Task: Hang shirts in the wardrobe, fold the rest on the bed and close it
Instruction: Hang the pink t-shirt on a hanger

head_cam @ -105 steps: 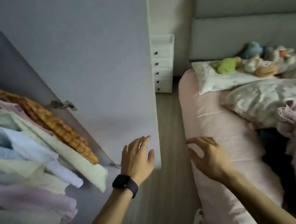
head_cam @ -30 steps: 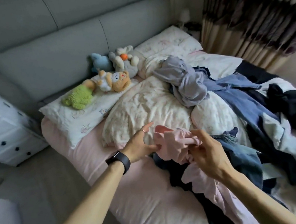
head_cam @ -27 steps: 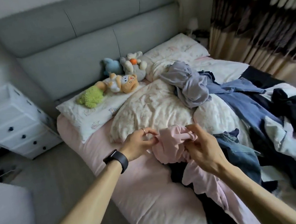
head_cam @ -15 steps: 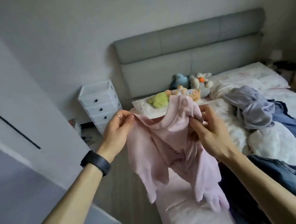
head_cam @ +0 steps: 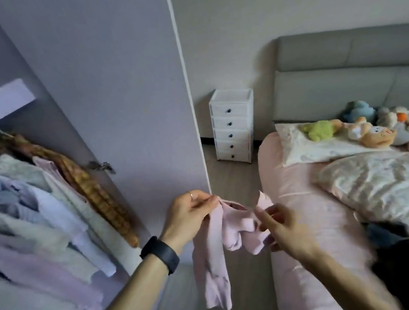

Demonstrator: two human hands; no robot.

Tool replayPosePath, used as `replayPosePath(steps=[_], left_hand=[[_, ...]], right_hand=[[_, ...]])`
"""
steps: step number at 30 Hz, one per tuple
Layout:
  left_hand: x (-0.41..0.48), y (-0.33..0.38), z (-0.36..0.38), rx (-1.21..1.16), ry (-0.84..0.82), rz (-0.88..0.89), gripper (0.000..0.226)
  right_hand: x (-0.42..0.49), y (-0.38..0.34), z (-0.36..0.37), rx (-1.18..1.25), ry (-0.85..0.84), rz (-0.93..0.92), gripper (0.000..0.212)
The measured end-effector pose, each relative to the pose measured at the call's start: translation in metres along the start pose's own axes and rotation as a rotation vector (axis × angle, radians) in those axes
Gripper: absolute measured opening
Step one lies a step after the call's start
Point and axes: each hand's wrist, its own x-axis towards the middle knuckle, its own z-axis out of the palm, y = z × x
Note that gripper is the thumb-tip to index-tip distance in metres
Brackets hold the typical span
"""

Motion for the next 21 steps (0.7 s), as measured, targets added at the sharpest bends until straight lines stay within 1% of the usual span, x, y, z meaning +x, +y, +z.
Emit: replayPosePath(steps=[1, 2, 3, 5, 8, 10, 13, 14, 16, 18, 19, 20, 21], left_hand=[[-0.009, -0.012, -0.011, -0.027, 0.016, -0.05, 0.017], [-0.015, -0.022, -0.02, -0.049, 0.027, -0.1, 0.016], [-0.022, -0.03, -0.027, -0.092, 0.036, -0.147, 0.015], [-0.032, -0.038, -0.038, -0.173, 0.057, -0.209, 0.014], [-0.049, -0.045, -0.062, -0.217, 0.074, -0.226, 0.012], [-0.056, -0.047, -0.078, -0.253, 0.056, -0.233, 0.013], [-0.063, -0.055, -0.102, -0.267, 0.054, -0.261, 0.024], [-0.063, -0.058, -0.109, -0.264, 0.056, -0.28, 0.026], [-0.062, -0.071, -0.128, -0.248, 0.105, -0.297, 0.023], [-0.06, -0.087, -0.146, -0.166, 0.232, -0.298, 0.017], [-0.059, -0.097, -0.154, -0.125, 0.288, -0.304, 0.015], [-0.059, -0.105, -0.159, -0.09, 0.307, -0.314, 0.017], [-0.057, -0.112, -0.161, -0.055, 0.287, -0.322, 0.02]], right_hand=[[-0.012, -0.003, 0.028, 0.046, -0.176, 0.031, 0.041], [-0.021, -0.005, 0.052, 0.076, -0.298, 0.009, 0.033], [-0.027, -0.006, 0.072, 0.07, -0.356, -0.051, 0.025], [-0.032, -0.01, 0.1, 0.023, -0.356, -0.169, 0.024], [-0.036, -0.015, 0.134, -0.132, -0.221, -0.248, 0.013], [-0.038, -0.017, 0.151, -0.212, -0.182, -0.293, 0.007], [-0.033, -0.021, 0.172, -0.265, -0.207, -0.346, 0.006], [-0.029, -0.023, 0.175, -0.202, -0.244, -0.322, 0.008], [-0.019, -0.03, 0.18, 0.076, -0.34, -0.185, 0.018], [-0.007, -0.037, 0.182, 0.272, -0.394, -0.031, 0.028], [0.0, -0.041, 0.183, 0.291, -0.398, 0.025, 0.034], [0.006, -0.045, 0.183, 0.296, -0.399, 0.062, 0.038], [0.011, -0.049, 0.183, 0.299, -0.402, 0.084, 0.039]])
